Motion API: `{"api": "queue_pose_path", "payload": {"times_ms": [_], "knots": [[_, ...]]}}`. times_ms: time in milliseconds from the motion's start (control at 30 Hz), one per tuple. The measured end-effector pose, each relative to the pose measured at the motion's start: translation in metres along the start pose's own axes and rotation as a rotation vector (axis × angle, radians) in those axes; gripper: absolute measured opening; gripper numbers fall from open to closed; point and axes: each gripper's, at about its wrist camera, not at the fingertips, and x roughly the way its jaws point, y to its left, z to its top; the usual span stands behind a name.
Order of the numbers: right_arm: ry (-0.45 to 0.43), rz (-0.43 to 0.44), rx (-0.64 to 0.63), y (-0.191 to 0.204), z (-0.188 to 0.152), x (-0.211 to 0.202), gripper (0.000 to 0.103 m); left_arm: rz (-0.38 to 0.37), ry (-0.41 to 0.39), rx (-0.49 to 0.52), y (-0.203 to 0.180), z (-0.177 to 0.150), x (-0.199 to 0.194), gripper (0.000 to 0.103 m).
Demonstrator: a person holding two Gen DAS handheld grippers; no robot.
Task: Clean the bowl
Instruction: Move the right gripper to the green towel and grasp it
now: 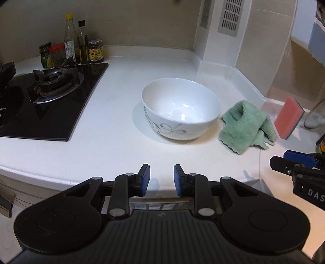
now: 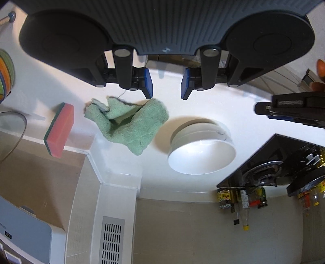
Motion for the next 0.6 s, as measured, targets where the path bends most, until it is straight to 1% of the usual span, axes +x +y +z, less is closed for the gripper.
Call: {"api": "queue_pose_path", "payload": {"times_ms": [133, 267, 367, 433, 500, 567, 600], "knots": [[0.025, -0.036, 0.007, -0.008, 0.018, 0.034, 0.026, -0.015, 0.018, 0.008, 0.010, 0.009, 0.010, 0.031], [0.046, -0.052, -0.017, -0.008, 0.033, 0.065, 0.026, -0.033, 0.042, 0.031, 0.016, 0.022, 0.025, 0.031], [-0.003, -0.136, -0.105, -0.002, 0.047, 0.080, 0.026, -0.035, 0.032, 0.061, 0.018, 0.033, 0.033, 0.031], [-0.016, -0.152, -0.166, 0.000, 0.056, 0.088, 0.026, -0.027, 0.026, 0.070, 0.020, 0.040, 0.037, 0.031], [-0.010, -0.140, -0.223, 0.004, 0.060, 0.092, 0.026, -0.015, 0.031, 0.071, 0.023, 0.049, 0.044, 0.031], [0.020, -0.137, -0.372, 0.015, 0.059, 0.101, 0.026, -0.006, 0.035, 0.076, 0.023, 0.055, 0.048, 0.031], [0.049, -0.144, -0.434, 0.018, 0.056, 0.110, 0.026, -0.001, 0.037, 0.079, 0.023, 0.058, 0.050, 0.031]]}}
